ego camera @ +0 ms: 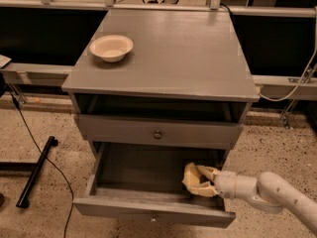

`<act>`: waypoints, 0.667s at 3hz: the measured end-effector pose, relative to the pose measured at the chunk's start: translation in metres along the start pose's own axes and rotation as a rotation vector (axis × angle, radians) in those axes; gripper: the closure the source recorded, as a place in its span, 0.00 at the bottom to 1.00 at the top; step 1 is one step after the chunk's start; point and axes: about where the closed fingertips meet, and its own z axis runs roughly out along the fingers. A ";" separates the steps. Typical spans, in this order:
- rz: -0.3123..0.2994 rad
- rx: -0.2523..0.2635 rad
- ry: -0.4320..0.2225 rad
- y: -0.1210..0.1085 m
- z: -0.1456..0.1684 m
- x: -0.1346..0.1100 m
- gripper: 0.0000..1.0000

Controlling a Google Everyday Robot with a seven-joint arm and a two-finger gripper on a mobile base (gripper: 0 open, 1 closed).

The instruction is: Place sponge into middle drawer

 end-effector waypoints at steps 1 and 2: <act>-0.002 -0.009 -0.013 0.002 0.005 -0.004 0.00; 0.002 -0.005 -0.036 0.002 0.002 -0.011 0.00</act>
Offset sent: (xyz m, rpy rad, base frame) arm 0.0030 -0.0005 0.0194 0.0617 -0.0239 -0.0209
